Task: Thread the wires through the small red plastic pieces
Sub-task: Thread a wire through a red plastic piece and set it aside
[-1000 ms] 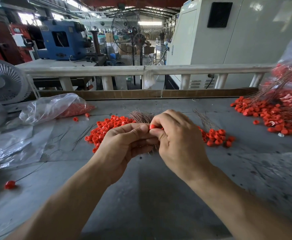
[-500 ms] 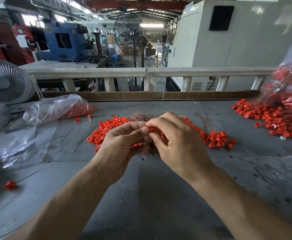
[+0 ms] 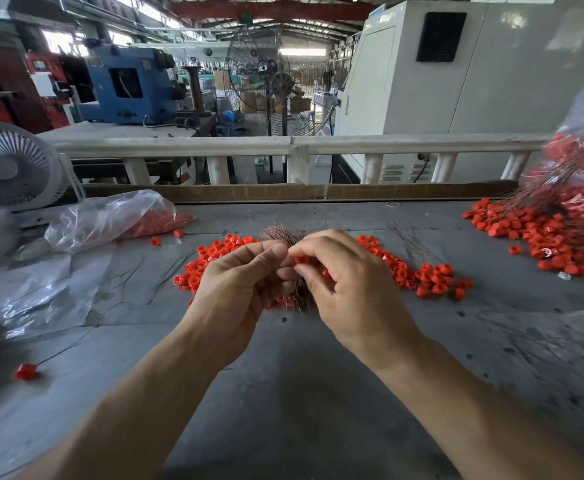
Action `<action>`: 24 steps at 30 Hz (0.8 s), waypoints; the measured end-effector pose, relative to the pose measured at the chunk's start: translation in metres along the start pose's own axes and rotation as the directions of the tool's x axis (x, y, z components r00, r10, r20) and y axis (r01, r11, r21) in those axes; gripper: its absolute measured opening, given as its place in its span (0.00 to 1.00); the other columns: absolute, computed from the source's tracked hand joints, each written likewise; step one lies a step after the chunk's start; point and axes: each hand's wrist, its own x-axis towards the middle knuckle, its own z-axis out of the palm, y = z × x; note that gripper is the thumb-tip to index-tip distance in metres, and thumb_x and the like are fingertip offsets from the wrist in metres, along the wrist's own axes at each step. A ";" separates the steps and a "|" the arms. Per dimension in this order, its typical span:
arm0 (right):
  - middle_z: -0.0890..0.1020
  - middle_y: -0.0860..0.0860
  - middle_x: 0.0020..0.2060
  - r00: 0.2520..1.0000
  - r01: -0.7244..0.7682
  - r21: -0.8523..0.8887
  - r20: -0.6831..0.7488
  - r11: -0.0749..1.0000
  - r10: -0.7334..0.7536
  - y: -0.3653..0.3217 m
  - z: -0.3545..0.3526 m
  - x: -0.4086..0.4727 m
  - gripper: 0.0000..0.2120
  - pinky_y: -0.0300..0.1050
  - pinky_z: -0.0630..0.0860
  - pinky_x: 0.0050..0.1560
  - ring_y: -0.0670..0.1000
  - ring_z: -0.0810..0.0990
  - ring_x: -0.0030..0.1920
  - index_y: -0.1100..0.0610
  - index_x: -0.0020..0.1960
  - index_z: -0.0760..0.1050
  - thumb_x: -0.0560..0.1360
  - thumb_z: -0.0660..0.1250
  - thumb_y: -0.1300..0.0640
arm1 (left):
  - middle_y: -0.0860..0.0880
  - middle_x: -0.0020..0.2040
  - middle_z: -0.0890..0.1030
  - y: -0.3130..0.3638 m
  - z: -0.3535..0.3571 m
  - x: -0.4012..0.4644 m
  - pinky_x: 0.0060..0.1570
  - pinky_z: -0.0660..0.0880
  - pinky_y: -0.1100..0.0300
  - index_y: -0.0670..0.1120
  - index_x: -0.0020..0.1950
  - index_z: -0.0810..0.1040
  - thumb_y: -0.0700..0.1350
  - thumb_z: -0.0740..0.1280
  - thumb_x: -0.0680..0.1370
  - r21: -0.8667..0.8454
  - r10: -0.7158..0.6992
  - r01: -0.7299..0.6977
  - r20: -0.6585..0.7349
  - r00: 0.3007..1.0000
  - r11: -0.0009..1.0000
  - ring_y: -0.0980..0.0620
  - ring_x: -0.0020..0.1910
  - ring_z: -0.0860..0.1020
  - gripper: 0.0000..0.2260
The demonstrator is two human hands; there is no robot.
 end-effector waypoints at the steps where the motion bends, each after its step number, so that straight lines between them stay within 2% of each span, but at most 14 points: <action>1: 0.82 0.48 0.51 1.000 -0.002 0.023 0.014 1.000 0.001 0.000 0.001 0.000 0.07 0.41 0.77 0.54 0.47 0.81 0.52 0.58 0.55 0.82 0.77 0.73 0.64 | 0.43 0.40 0.82 0.000 -0.001 0.000 0.39 0.82 0.60 0.39 0.51 0.82 0.41 0.73 0.71 0.000 -0.005 0.005 -0.002 1.000 1.000 0.51 0.36 0.81 0.11; 7: 0.82 0.46 0.50 0.995 -0.097 0.099 0.044 0.990 0.093 0.003 0.002 0.000 0.11 0.35 0.77 0.55 0.43 0.80 0.52 0.56 0.58 0.83 0.76 0.74 0.62 | 0.43 0.40 0.83 0.003 -0.004 -0.001 0.36 0.80 0.61 0.39 0.48 0.83 0.42 0.73 0.72 0.083 -0.005 0.008 -0.035 0.999 0.997 0.51 0.36 0.81 0.08; 11: 0.82 0.45 0.48 0.992 -0.117 0.092 0.051 0.989 0.113 0.004 0.002 0.000 0.09 0.28 0.72 0.52 0.42 0.79 0.50 0.56 0.55 0.83 0.76 0.74 0.62 | 0.43 0.42 0.84 0.004 -0.003 -0.002 0.36 0.80 0.60 0.40 0.48 0.83 0.43 0.74 0.72 0.087 -0.024 0.028 -0.053 0.998 0.996 0.51 0.37 0.81 0.09; 13: 0.81 0.45 0.48 0.992 -0.111 0.081 0.075 0.991 0.105 0.006 0.002 0.000 0.08 0.29 0.72 0.51 0.42 0.79 0.49 0.55 0.54 0.83 0.76 0.74 0.62 | 0.43 0.42 0.84 0.003 -0.004 -0.001 0.36 0.80 0.60 0.39 0.50 0.83 0.45 0.73 0.73 0.088 -0.032 0.039 -0.081 0.996 0.995 0.50 0.37 0.81 0.11; 16: 0.79 0.44 0.47 0.985 -0.108 0.034 0.138 0.994 0.103 0.010 0.000 -0.001 0.06 0.40 0.77 0.48 0.43 0.78 0.46 0.53 0.52 0.82 0.76 0.74 0.61 | 0.42 0.42 0.84 0.003 -0.008 0.000 0.38 0.82 0.58 0.38 0.53 0.82 0.44 0.70 0.79 0.090 -0.040 0.054 -0.149 0.988 0.994 0.48 0.38 0.82 0.09; 18: 0.78 0.43 0.47 0.978 -0.105 -0.020 0.181 0.994 0.107 0.012 -0.002 -0.001 0.07 0.44 0.77 0.46 0.43 0.76 0.43 0.52 0.51 0.82 0.76 0.73 0.61 | 0.40 0.43 0.84 0.005 -0.010 0.001 0.37 0.82 0.57 0.38 0.53 0.82 0.44 0.68 0.81 0.097 -0.045 0.065 -0.196 0.980 0.993 0.47 0.38 0.84 0.09; 21: 0.78 0.42 0.47 0.971 -0.079 -0.076 0.220 0.994 0.094 0.013 -0.004 -0.001 0.07 0.39 0.74 0.45 0.40 0.71 0.43 0.52 0.51 0.81 0.75 0.73 0.61 | 0.38 0.44 0.86 0.006 -0.011 0.001 0.36 0.82 0.58 0.36 0.53 0.81 0.43 0.67 0.82 0.080 -0.053 0.074 -0.231 0.971 0.994 0.45 0.40 0.86 0.10; 24: 0.78 0.41 0.47 0.961 -0.054 -0.090 0.266 0.995 0.076 0.011 -0.004 -0.001 0.07 0.34 0.72 0.45 0.38 0.70 0.44 0.51 0.51 0.80 0.76 0.72 0.61 | 0.37 0.46 0.86 0.006 -0.010 0.001 0.37 0.83 0.57 0.36 0.51 0.81 0.41 0.67 0.82 0.058 -0.051 0.068 -0.253 0.966 0.996 0.43 0.42 0.87 0.08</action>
